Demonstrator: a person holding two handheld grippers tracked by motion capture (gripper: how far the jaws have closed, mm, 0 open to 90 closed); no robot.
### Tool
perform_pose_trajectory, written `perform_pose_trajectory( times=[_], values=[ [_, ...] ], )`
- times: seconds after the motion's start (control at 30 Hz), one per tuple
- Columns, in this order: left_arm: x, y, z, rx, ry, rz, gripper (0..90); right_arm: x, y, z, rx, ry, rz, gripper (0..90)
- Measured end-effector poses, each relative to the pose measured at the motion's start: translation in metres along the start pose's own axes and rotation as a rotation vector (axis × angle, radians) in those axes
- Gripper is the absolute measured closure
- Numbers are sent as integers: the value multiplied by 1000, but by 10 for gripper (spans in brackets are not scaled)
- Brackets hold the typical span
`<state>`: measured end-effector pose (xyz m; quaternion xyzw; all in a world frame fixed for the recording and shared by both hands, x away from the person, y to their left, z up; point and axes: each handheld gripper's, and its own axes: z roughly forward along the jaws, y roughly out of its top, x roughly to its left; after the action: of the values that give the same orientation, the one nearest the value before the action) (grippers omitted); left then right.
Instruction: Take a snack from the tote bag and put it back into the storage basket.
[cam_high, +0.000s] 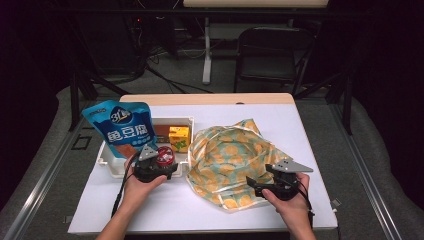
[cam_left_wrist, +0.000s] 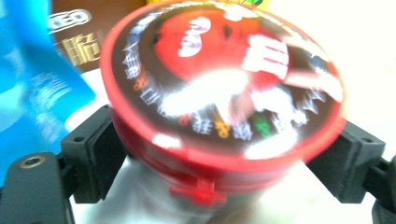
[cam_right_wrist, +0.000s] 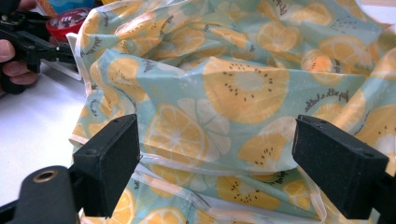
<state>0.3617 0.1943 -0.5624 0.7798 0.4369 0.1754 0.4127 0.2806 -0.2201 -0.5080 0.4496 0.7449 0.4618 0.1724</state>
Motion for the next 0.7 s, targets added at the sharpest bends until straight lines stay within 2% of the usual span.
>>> perform_pose_trajectory(
  times=[0.03,0.1,0.2,0.27,0.4,0.5,0.57,0.6,0.63,0.7],
  values=[
    [-1,-1,-4,-9,20,4,165,0,0,0,4,-4,-1,145],
    [-3,-2,-13,-36,23,23,156,-1,-1,0,6,-7,-1,146],
    [-5,-4,-26,-52,21,9,159,-3,-2,-1,8,-4,1,145],
    [-8,-6,-35,-83,45,0,185,-3,-2,-1,8,-7,2,145],
    [-10,-8,-53,-115,81,-22,317,-2,-2,-2,8,-12,0,144],
    [-11,-12,-61,-123,99,-14,460,-1,-3,-1,12,-9,0,144],
    [-10,-15,-64,-128,109,-29,562,-1,-4,0,18,-12,-7,144],
    [-10,-15,-65,-129,99,-44,630,-1,-4,1,21,-8,-6,144],
    [-10,-15,-64,-132,106,-57,663,0,-4,2,23,-6,-9,144],
    [-10,-13,-63,-140,85,-74,709,1,-3,3,23,-8,-12,144]
  ],
)
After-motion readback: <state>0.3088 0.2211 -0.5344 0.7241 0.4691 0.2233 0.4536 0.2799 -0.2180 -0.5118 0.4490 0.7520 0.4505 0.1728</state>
